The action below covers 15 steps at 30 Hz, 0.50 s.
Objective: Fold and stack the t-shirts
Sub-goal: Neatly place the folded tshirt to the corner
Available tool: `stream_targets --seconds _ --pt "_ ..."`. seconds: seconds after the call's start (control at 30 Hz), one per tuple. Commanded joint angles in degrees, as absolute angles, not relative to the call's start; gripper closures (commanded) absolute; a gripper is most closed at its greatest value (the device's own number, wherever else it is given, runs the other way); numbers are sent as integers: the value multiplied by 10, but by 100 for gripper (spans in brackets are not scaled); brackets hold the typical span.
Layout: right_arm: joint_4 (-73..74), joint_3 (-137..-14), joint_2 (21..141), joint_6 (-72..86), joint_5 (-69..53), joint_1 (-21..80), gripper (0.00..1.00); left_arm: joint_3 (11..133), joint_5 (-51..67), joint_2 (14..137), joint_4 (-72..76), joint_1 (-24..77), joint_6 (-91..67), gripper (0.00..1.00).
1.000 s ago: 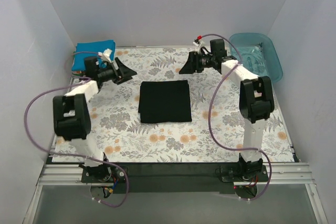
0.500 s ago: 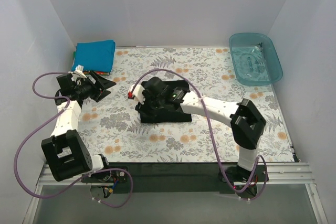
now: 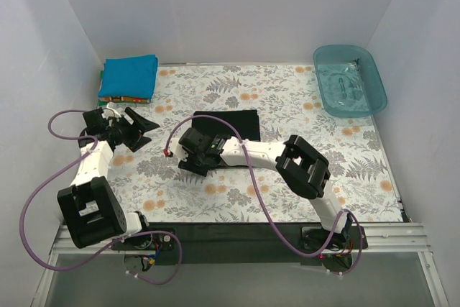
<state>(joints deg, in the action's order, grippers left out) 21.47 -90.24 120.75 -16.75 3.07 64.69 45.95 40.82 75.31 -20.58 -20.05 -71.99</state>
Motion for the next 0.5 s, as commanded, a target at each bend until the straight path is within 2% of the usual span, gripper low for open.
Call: stream_targets --seconds 0.0,0.13,0.17,0.27,0.37,0.47 --pt "209 -931 1223 -176 55 648 49 454 398 748 -208 -201 -708 30" --pt "208 -918 1237 -177 59 648 60 441 396 744 -199 -202 -707 30" --pt "207 -914 1238 -176 58 647 74 432 396 743 -193 -202 -712 29" --pt "208 -911 1232 -175 56 644 96 410 403 743 -177 -201 -727 30" --pt "208 -918 1206 -175 44 631 99 372 403 748 -141 -196 -761 27" --pt "207 -932 1189 -166 10 614 99 340 395 765 -85 -175 -804 11"
